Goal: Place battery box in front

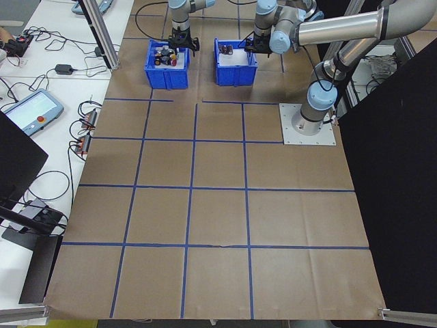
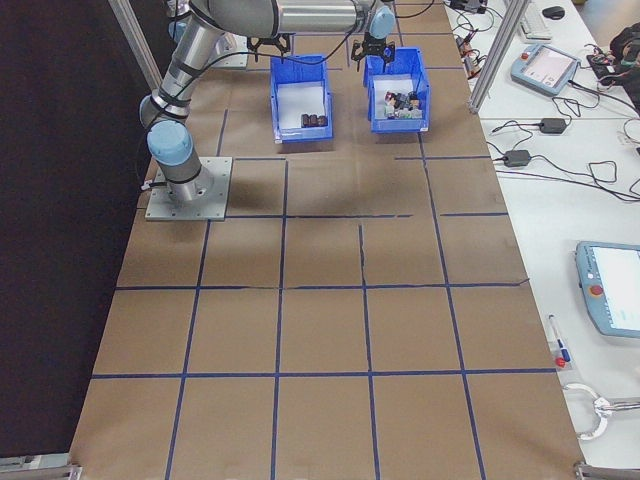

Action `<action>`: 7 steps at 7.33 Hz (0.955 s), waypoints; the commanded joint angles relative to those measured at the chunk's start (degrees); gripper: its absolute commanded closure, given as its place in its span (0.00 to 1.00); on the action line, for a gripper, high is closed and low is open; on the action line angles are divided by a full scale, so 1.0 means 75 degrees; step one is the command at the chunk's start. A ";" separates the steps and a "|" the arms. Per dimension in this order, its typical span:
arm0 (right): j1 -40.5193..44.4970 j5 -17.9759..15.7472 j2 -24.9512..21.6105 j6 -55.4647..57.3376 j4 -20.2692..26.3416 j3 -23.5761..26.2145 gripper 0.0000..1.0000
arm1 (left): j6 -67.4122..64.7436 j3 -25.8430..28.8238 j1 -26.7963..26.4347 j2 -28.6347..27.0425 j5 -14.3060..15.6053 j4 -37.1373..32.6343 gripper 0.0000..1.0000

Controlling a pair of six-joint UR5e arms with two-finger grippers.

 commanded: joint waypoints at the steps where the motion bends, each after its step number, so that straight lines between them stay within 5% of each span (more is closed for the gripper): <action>1: -0.0011 0.0005 0.0056 -0.0049 -0.0396 0.0319 0.01 | -0.0214 0.0012 -0.0094 -0.0247 0.0480 0.0545 0.00; 2: -0.0022 0.0017 0.0068 -0.0061 -0.0538 0.0320 0.06 | -0.0273 0.0012 -0.0210 -0.0433 0.0496 0.0674 0.00; 5: -0.0081 0.0005 -0.0026 -0.0084 -0.0527 0.0238 0.82 | -0.0847 0.0012 -0.0761 -0.0856 0.0461 0.0910 0.00; 6: -0.0104 0.0005 -0.0038 -0.0177 -0.0539 0.0215 0.96 | -0.0847 0.0012 -0.0773 -0.0903 0.0461 0.0910 0.00; 7: -0.0139 0.0005 -0.0061 -0.0294 -0.0539 0.0180 0.99 | -0.1010 0.0023 -0.0773 -0.0997 0.0461 0.0910 0.00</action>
